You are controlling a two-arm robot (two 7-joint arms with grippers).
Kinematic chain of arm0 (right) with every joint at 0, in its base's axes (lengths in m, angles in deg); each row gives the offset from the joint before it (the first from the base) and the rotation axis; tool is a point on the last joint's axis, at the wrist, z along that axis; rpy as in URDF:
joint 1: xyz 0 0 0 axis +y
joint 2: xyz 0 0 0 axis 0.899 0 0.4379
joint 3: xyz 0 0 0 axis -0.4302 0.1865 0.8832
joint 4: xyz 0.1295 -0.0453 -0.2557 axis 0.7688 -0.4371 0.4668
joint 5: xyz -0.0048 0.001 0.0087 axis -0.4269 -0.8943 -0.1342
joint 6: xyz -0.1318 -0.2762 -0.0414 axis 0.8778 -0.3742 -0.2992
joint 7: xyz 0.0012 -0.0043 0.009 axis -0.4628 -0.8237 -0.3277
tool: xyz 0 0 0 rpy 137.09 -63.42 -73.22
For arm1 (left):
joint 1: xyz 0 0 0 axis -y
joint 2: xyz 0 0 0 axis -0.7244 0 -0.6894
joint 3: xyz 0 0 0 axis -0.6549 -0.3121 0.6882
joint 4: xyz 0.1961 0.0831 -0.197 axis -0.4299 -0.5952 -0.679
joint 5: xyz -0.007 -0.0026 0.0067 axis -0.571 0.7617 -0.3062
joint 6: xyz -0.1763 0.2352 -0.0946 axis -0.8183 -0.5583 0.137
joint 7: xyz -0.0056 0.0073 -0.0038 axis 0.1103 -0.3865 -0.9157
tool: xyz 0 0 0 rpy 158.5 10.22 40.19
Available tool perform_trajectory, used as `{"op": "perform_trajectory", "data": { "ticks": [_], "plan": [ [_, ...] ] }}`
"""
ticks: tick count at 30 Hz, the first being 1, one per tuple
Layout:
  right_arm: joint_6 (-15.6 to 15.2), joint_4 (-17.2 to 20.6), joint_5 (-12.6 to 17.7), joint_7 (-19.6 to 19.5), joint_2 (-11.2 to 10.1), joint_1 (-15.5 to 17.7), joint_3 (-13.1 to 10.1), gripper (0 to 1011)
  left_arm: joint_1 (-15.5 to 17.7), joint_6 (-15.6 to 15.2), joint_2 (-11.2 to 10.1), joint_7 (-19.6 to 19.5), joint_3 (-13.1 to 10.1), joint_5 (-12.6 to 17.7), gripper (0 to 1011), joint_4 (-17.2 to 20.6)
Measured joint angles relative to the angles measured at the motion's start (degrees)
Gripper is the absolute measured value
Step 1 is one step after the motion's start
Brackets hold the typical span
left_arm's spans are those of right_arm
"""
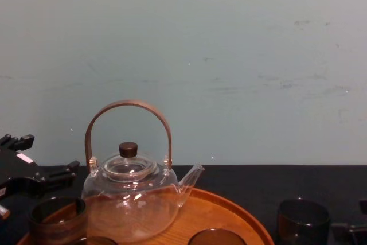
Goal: Pick up the glass from the table and place it on the tray.
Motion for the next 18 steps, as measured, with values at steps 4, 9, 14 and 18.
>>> {"op": "perform_trajectory", "data": {
  "ticks": [4, 9, 14, 18],
  "plan": [
    [-0.41, -1.07, -0.37, 0.48, 0.6, -1.12, 0.76, 1002, 0.01, 0.0, 0.0, 0.0, 0.0, 0.0, 1001, 0.0],
    [-1.14, -3.5, -0.97, 1.15, 2.13, -3.38, 2.08, 1002, 0.0, 0.0, 0.0, 0.0, 0.0, 0.0, 1001, 0.0],
    [-1.47, -5.11, -1.43, 1.42, 3.36, -4.87, 3.12, 1002, 0.0, 0.0, 0.0, 0.0, 0.0, 0.0, 1001, 0.0],
    [-1.74, -6.29, -1.8, 1.71, 4.16, -5.85, 3.92, 1002, 0.0, 0.0, 0.0, 0.0, 0.0, 0.0, 1001, 0.0]
  ]
}}
